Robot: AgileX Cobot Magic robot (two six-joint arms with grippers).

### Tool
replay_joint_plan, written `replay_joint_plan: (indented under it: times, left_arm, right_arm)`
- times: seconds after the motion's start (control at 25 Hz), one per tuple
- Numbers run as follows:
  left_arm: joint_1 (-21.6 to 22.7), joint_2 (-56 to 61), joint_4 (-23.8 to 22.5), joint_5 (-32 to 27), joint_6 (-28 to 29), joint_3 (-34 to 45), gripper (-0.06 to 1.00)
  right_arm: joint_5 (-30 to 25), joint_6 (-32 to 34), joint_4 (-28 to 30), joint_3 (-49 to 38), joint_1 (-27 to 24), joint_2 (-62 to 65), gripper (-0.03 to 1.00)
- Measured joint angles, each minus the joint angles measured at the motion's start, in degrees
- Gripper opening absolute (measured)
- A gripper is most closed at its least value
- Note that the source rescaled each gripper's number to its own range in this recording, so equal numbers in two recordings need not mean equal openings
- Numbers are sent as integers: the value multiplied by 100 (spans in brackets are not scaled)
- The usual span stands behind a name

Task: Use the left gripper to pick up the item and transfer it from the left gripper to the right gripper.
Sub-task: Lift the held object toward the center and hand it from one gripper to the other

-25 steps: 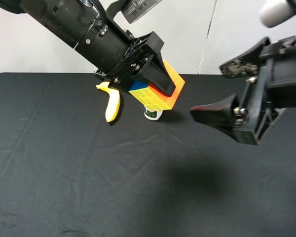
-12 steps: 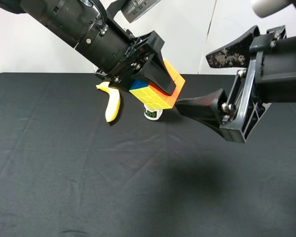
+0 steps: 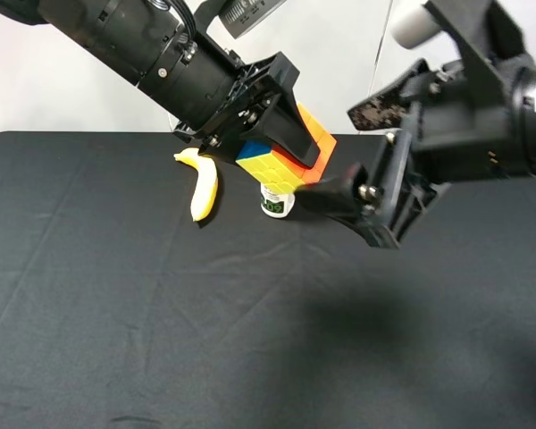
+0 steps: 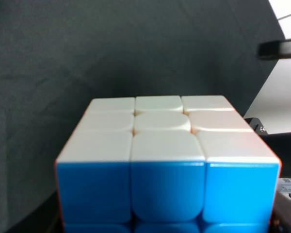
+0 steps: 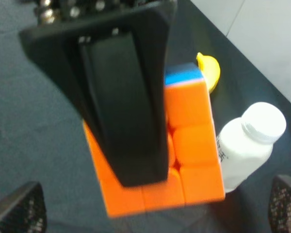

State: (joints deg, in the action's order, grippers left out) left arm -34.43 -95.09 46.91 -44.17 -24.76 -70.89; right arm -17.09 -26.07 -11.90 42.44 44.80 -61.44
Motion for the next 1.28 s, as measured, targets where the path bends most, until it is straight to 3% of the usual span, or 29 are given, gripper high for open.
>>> replay_joint_plan:
  times: [0.28, 0.52, 0.88, 0.92, 0.96, 1.04, 1.08, 1.28]
  left_arm:
    - [0, 0, 91, 59, -13, 0, 0]
    - [0, 0, 104, 126, -19, 0, 0]
    - [0, 0, 108, 126, -19, 0, 0]
    - [0, 0, 108, 132, -19, 0, 0]
    - [0, 0, 108, 138, -19, 0, 0]
    - [0, 0, 79, 41, -42, 10, 0]
    - [0, 0, 63, -13, -47, 16, 0]
    - [0, 0, 63, -3, -81, 21, 0]
  right_arm:
    - [209, -26, 16, 277, 104, -567, 100]
    - [712, -114, 21, 277, 327, -1007, 100]
    - [899, -133, 42, 277, 327, -1226, 100]
    - [916, -133, 56, 277, 327, -1226, 89]
    - [932, -133, 96, 277, 327, -1226, 68]
    - [986, -133, 208, 277, 314, -1226, 0]
    - [992, -133, 275, 277, 314, -1226, 5]
    - [998, -133, 373, 277, 314, -1226, 5]
